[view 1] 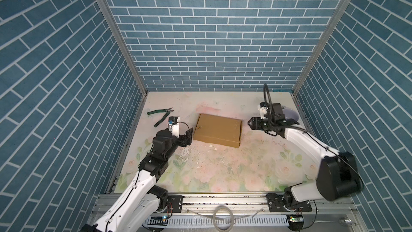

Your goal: Fold the paper box

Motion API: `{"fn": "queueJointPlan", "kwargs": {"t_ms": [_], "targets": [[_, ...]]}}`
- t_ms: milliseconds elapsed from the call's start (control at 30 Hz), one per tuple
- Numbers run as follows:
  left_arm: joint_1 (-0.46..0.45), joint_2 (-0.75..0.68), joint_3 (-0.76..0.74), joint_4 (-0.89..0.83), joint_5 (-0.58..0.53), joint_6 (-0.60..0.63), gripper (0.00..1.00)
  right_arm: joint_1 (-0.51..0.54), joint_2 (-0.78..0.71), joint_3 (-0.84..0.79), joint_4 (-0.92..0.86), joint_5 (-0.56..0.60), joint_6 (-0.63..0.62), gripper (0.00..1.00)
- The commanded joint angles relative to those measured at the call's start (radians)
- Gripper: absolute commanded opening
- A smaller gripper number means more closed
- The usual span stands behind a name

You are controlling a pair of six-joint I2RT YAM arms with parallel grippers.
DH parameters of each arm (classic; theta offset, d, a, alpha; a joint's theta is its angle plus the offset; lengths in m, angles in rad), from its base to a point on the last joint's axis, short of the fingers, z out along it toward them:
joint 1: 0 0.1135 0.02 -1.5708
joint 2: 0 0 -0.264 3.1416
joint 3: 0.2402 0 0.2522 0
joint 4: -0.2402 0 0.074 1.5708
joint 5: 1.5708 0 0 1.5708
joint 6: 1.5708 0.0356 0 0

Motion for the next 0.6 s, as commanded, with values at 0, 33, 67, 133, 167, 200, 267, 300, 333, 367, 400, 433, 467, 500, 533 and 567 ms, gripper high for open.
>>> {"fn": "queueJointPlan", "kwargs": {"t_ms": [0, 33, 67, 133, 167, 200, 267, 300, 333, 367, 400, 433, 467, 500, 533, 567], "targets": [[-0.002, 0.039, -0.06, 0.24, -0.424, 0.224, 0.85, -0.061, -0.075, -0.174, 0.377, 0.351, -0.191, 0.75], [-0.001, 0.063, -0.089, 0.312, -0.51, 0.262, 0.85, -0.073, -0.086, -0.193, 0.402, 0.427, -0.239, 0.75], [0.002, 0.093, -0.125, 0.38, -0.581, 0.302, 0.86, -0.087, -0.088, -0.207, 0.413, 0.489, -0.262, 0.75], [0.029, 0.181, -0.21, 0.555, -0.65, 0.348, 0.9, -0.135, -0.077, -0.241, 0.439, 0.527, -0.269, 0.76], [0.056, 0.217, -0.229, 0.588, -0.642, 0.323, 0.91, -0.154, -0.066, -0.261, 0.467, 0.52, -0.255, 0.76], [0.1, 0.253, -0.249, 0.607, -0.601, 0.27, 0.92, -0.175, -0.047, -0.29, 0.515, 0.504, -0.231, 0.75], [0.196, 0.312, -0.282, 0.66, -0.44, 0.151, 0.93, -0.212, 0.007, -0.333, 0.612, 0.457, -0.194, 0.75], [0.246, 0.353, -0.292, 0.698, -0.358, 0.097, 0.93, -0.226, 0.045, -0.352, 0.675, 0.443, -0.186, 0.75], [0.283, 0.403, -0.296, 0.753, -0.301, 0.059, 0.94, -0.232, 0.082, -0.354, 0.695, 0.429, -0.202, 0.75], [0.311, 0.457, -0.301, 0.813, -0.258, 0.049, 0.96, -0.24, 0.114, -0.361, 0.731, 0.428, -0.205, 0.75], [0.336, 0.517, -0.303, 0.905, -0.21, 0.041, 0.99, -0.248, 0.148, -0.374, 0.782, 0.426, -0.204, 0.76], [0.351, 0.581, -0.307, 0.996, -0.153, 0.07, 0.99, -0.261, 0.168, -0.393, 0.833, 0.417, -0.197, 0.76], [0.354, 0.638, -0.3, 1.06, -0.12, 0.09, 1.0, -0.274, 0.18, -0.413, 0.882, 0.397, -0.188, 0.76], [0.364, 0.696, -0.279, 1.065, -0.058, 0.094, 1.0, -0.293, 0.196, -0.429, 0.917, 0.366, -0.174, 0.76], [0.364, 0.765, -0.257, 1.091, -0.028, 0.111, 1.0, -0.309, 0.217, -0.446, 0.96, 0.341, -0.16, 0.76], [0.365, 0.823, -0.253, 1.143, 0.006, 0.122, 1.0, -0.322, 0.235, -0.46, 1.006, 0.312, -0.154, 0.76]]}}
